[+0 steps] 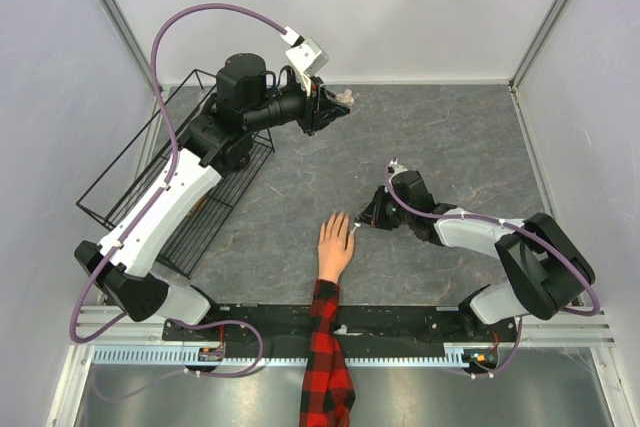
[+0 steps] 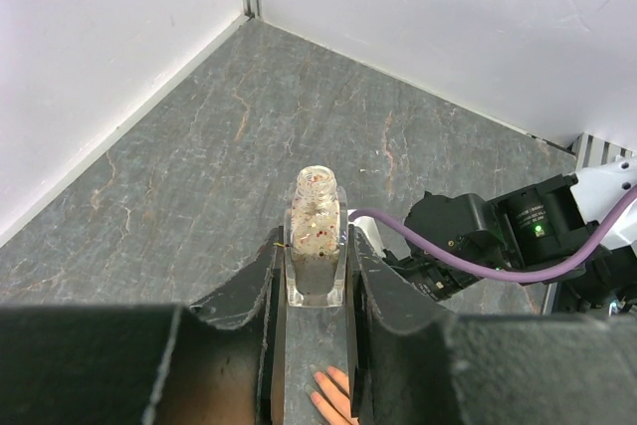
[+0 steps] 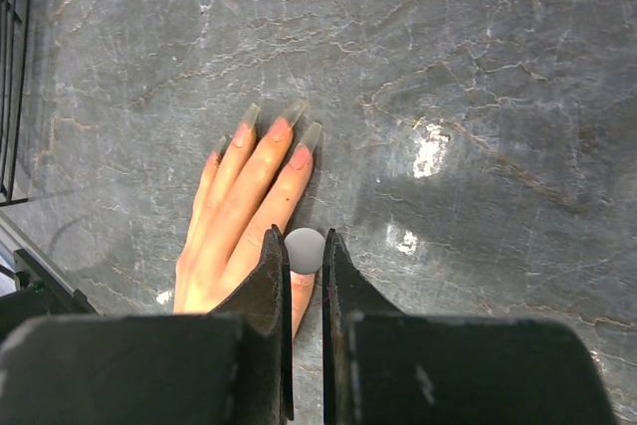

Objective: Paint the nails

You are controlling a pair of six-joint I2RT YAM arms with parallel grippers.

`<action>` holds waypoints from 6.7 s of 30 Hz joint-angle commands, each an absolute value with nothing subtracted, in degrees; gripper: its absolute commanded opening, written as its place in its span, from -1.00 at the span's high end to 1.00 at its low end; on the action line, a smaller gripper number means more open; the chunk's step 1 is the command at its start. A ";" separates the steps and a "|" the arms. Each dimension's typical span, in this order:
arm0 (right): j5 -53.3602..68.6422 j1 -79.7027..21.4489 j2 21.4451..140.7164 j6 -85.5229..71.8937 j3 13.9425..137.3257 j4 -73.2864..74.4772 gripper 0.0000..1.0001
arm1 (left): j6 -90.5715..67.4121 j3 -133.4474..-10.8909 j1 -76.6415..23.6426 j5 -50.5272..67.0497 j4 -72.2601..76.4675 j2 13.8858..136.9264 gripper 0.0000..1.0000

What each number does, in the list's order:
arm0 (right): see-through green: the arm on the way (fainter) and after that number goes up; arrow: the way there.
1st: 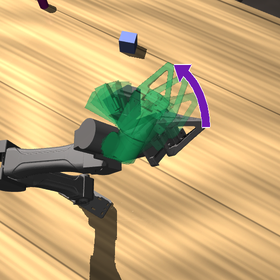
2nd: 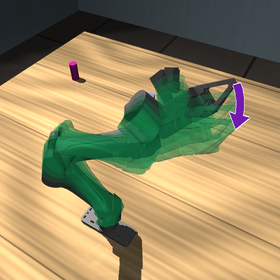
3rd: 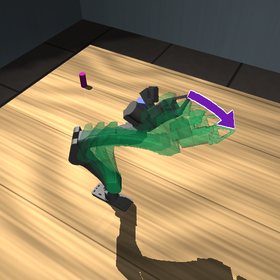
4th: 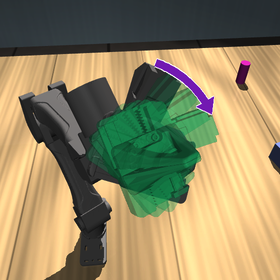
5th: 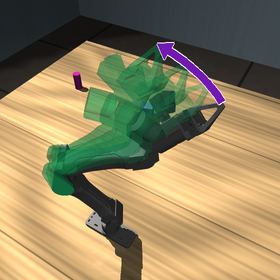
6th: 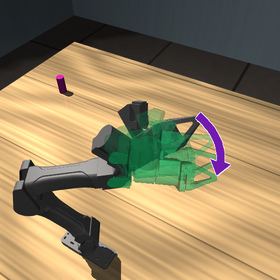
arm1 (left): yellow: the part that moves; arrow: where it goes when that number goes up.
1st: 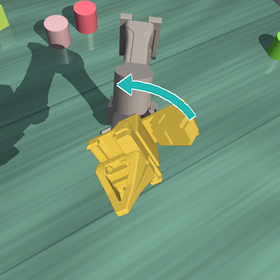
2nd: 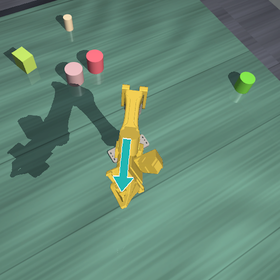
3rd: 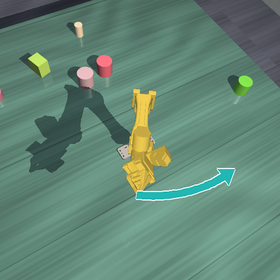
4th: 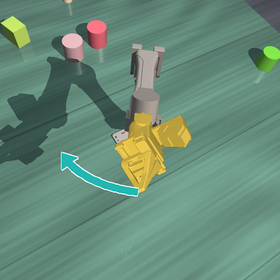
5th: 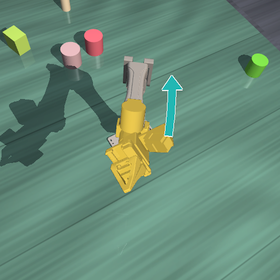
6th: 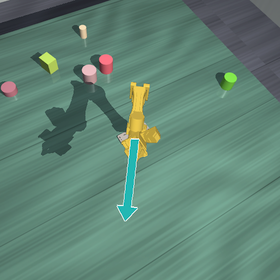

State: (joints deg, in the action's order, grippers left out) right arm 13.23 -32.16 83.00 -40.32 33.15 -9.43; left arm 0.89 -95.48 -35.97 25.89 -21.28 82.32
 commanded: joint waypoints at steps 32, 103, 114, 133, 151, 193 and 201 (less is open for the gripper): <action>13.80 -32.61 88.42 -39.64 38.14 -13.19 1.00 | 3.25 -96.77 -34.98 26.63 -19.60 82.00 0.97; 10.64 -34.28 88.94 -38.23 41.13 -6.95 1.00 | 3.08 -94.39 -33.31 27.42 -18.63 79.63 0.96; 8.44 -34.28 86.57 -37.88 40.43 -3.17 1.00 | 2.29 -93.25 -33.05 27.86 -18.46 78.14 0.97; 6.86 -34.19 77.79 -36.39 39.55 0.78 1.00 | 2.28 -93.43 -33.05 27.86 -18.02 77.52 0.97; 9.66 -22.94 61.71 -20.75 69.94 26.27 1.00 | -1.49 -87.19 -33.05 39.54 -12.31 71.02 0.97; 0.61 -47.20 79.19 -19.34 117.16 46.76 1.00 | -3.96 -77.25 -33.05 45.79 -9.49 65.83 0.96; 0.88 -47.20 79.10 -19.42 115.58 46.14 1.00 | -3.60 -77.61 -33.05 45.35 -9.49 65.65 0.96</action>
